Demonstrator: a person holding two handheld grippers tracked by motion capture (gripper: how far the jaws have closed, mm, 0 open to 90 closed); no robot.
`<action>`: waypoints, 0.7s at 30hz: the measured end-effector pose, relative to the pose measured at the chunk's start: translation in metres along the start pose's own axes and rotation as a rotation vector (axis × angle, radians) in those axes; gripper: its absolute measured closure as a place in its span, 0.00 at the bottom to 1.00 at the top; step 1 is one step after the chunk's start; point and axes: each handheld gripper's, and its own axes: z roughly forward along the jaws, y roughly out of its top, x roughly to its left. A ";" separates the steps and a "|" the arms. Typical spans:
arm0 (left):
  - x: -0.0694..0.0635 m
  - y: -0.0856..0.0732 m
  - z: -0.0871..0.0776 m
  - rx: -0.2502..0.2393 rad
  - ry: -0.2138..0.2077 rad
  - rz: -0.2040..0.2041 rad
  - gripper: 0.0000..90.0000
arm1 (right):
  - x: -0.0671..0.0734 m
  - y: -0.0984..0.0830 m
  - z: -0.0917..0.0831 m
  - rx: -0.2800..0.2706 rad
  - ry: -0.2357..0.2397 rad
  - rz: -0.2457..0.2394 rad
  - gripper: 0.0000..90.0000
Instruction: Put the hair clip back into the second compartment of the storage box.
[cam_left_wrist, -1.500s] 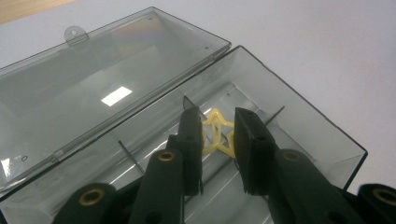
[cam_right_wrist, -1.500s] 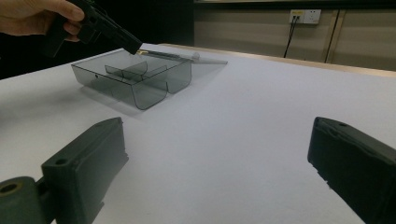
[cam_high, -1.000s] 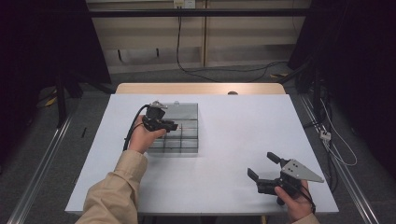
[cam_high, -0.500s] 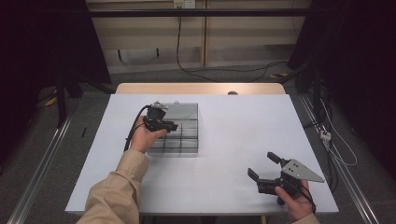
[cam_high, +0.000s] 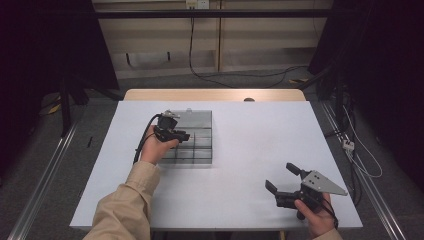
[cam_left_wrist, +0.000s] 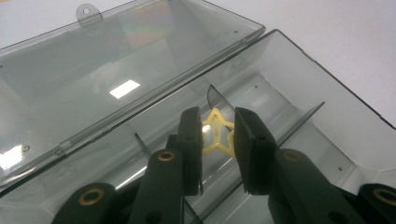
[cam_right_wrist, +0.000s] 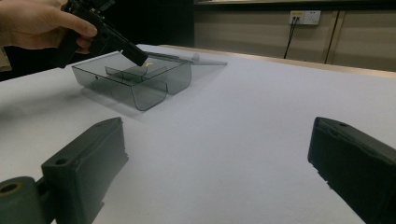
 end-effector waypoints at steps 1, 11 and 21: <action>0.000 0.000 0.001 0.000 -0.003 -0.009 0.81 | 0.000 0.000 0.000 0.000 0.000 -0.001 0.04; 0.001 -0.001 0.003 0.002 0.006 -0.017 0.81 | 0.000 0.000 0.000 0.000 0.001 0.002 0.04; 0.002 -0.003 0.005 0.003 0.014 -0.022 0.80 | 0.000 0.000 0.000 0.000 0.001 0.002 0.04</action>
